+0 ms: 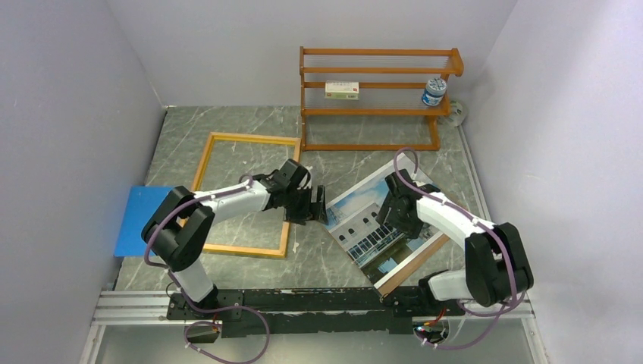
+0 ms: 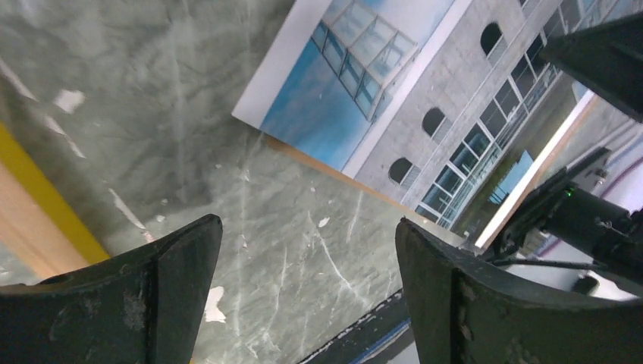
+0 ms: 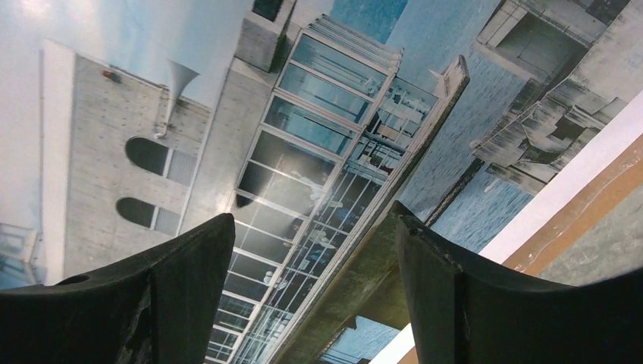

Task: Put the photo into the frame
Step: Pick up the photo frame item at the center of the board.

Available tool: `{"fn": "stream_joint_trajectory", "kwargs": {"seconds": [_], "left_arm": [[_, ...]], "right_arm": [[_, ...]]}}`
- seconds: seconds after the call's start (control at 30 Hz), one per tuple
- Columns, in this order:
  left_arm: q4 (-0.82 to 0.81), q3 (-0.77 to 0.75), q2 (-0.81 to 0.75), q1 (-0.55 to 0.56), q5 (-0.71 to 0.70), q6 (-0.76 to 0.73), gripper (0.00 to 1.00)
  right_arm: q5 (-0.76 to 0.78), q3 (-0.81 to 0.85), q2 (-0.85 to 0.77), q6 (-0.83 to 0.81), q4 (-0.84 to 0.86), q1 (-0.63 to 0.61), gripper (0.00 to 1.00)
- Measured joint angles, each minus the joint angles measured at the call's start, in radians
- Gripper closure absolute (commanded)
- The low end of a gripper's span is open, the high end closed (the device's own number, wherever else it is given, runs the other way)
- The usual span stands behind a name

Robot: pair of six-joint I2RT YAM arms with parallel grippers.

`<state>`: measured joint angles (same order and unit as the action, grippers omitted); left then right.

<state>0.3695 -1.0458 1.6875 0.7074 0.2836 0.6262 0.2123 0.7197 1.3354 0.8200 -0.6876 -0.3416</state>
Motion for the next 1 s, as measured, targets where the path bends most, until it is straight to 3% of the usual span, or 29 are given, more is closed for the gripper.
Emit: {"fn": "stream_joint_trajectory", "kwargs": {"seconds": [0.2,0.37,0.77,0.87,1.0], "left_arm": [[-0.19,0.152,-0.011,0.017,0.093,0.149,0.08],[-0.326,0.232,-0.041,0.077,0.091,0.273,0.08],[-0.668,0.354,-0.021,0.392,-0.134,0.7,0.14],[-0.832,0.398,0.026,0.433,-0.174,0.816,0.2],[-1.186,0.5,0.138,0.473,-0.223,0.974,0.31]], "right_arm": [[0.0,-0.003,0.04,0.011,0.003,0.0,0.19],[0.0,-0.001,0.061,0.018,0.005,0.0,0.19],[-0.024,-0.056,0.002,0.022,0.054,0.022,0.2],[-0.04,-0.067,-0.015,0.021,0.063,0.036,0.2],[-0.069,-0.083,-0.039,0.021,0.076,0.058,0.2]]}}
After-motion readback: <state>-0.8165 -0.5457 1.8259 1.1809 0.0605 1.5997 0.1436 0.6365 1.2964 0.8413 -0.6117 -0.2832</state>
